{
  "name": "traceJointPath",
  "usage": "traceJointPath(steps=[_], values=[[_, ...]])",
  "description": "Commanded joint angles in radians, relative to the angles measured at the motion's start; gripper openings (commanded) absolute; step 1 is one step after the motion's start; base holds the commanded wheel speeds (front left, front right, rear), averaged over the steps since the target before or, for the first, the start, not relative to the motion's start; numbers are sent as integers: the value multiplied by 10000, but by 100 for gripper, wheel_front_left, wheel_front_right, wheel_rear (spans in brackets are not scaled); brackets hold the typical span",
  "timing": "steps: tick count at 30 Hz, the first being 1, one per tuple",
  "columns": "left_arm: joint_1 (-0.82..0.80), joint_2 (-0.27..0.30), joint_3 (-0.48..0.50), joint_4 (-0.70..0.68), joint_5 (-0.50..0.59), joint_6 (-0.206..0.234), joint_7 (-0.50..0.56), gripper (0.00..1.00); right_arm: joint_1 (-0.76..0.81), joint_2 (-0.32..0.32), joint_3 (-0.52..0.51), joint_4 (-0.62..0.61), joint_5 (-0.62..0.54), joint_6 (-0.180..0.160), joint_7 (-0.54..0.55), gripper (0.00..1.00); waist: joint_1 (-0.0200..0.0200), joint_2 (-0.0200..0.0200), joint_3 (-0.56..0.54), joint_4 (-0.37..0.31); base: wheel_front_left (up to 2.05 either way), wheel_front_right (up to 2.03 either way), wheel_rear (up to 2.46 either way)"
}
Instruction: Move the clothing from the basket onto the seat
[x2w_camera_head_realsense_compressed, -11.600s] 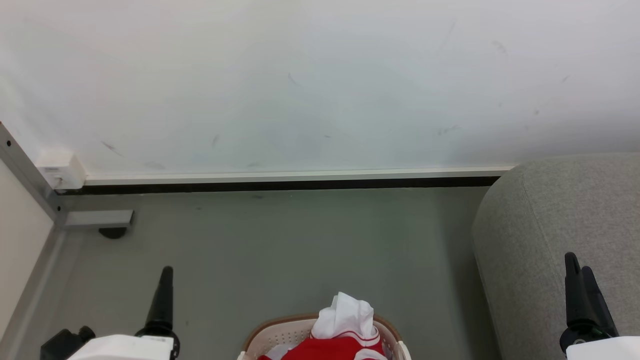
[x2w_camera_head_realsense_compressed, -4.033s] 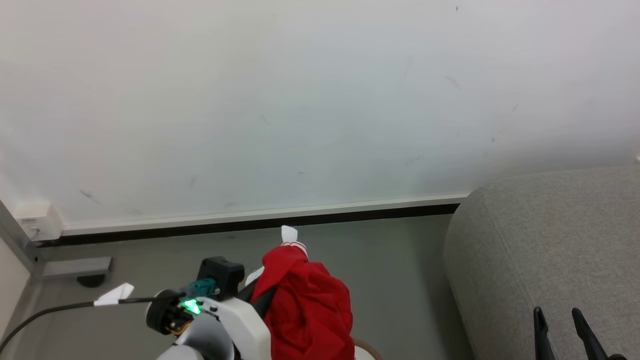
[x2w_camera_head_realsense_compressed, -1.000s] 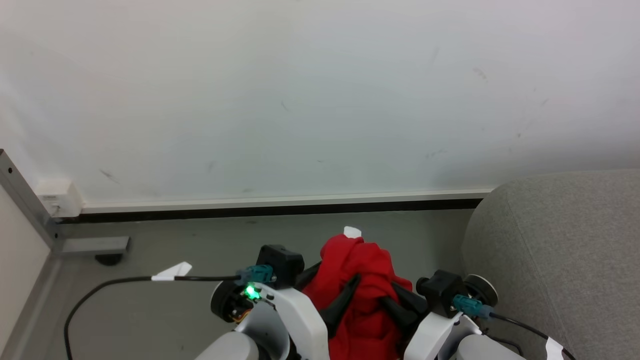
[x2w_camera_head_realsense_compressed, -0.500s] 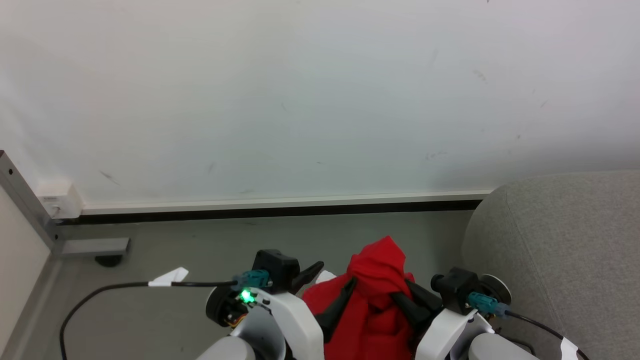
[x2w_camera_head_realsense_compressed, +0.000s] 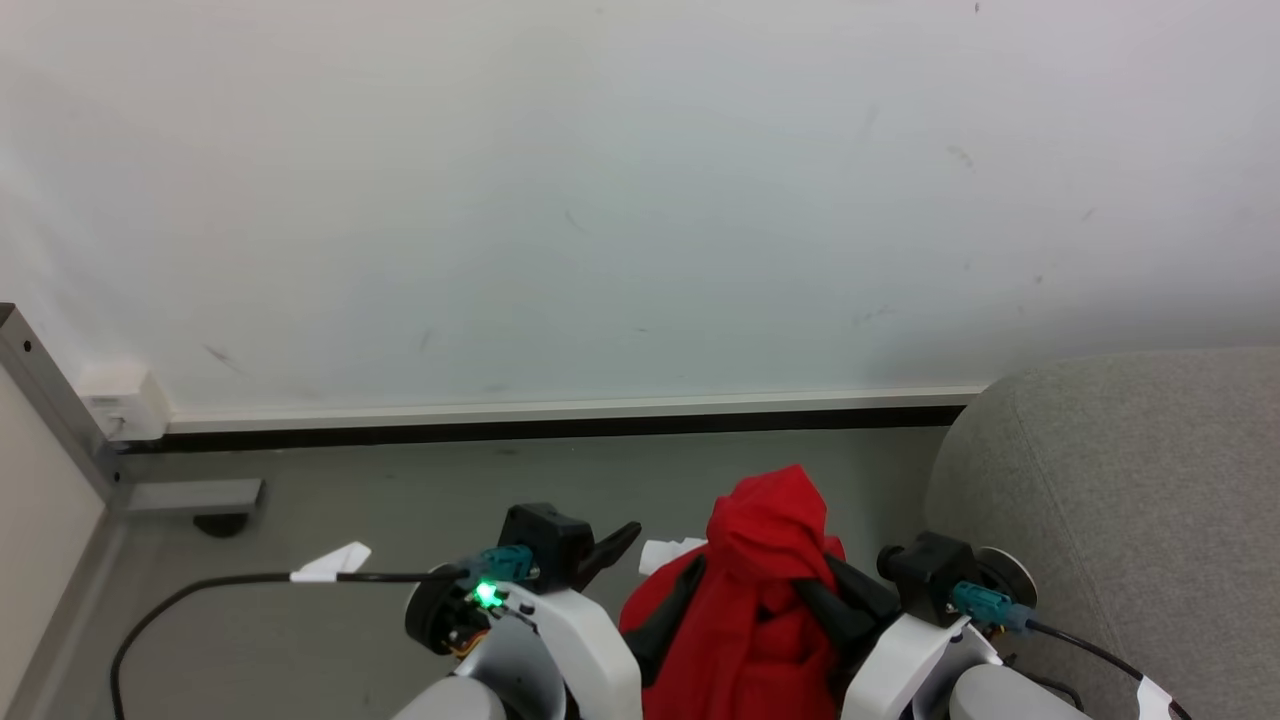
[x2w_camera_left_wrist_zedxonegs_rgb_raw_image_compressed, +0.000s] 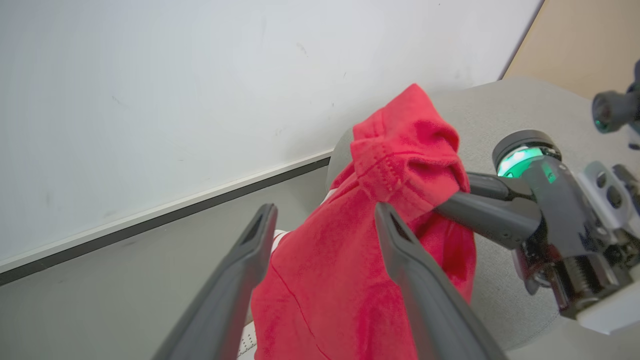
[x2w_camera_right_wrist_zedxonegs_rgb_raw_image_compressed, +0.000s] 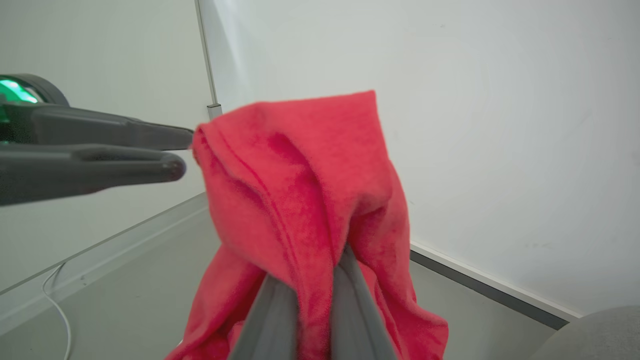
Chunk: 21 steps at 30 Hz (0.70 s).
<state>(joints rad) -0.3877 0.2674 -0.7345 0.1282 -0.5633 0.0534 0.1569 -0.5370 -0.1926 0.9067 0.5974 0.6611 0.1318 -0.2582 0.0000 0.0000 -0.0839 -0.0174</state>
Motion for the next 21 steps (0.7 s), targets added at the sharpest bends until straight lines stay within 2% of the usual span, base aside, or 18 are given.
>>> traceJointPath(steps=[1, 14, 21], values=[[121, 65, -8, 34, 101, 17, -93, 100, 85, -82, -51, -64, -69, -21, -83, 0, 0, 0, -12, 14, 0, 0, 0], [155, 103, -56, -4, 77, 94, -235, 100, -92, -244, -287, -173, -127, -21, -83, 0, 0, 0, -39, 38, 0, 0, 0], [213, 114, -71, -67, 19, 147, -298, 100, -227, -492, -530, -294, -205, -23, -83, 0, 0, 0, 11, -320, 0, 0, 0]])
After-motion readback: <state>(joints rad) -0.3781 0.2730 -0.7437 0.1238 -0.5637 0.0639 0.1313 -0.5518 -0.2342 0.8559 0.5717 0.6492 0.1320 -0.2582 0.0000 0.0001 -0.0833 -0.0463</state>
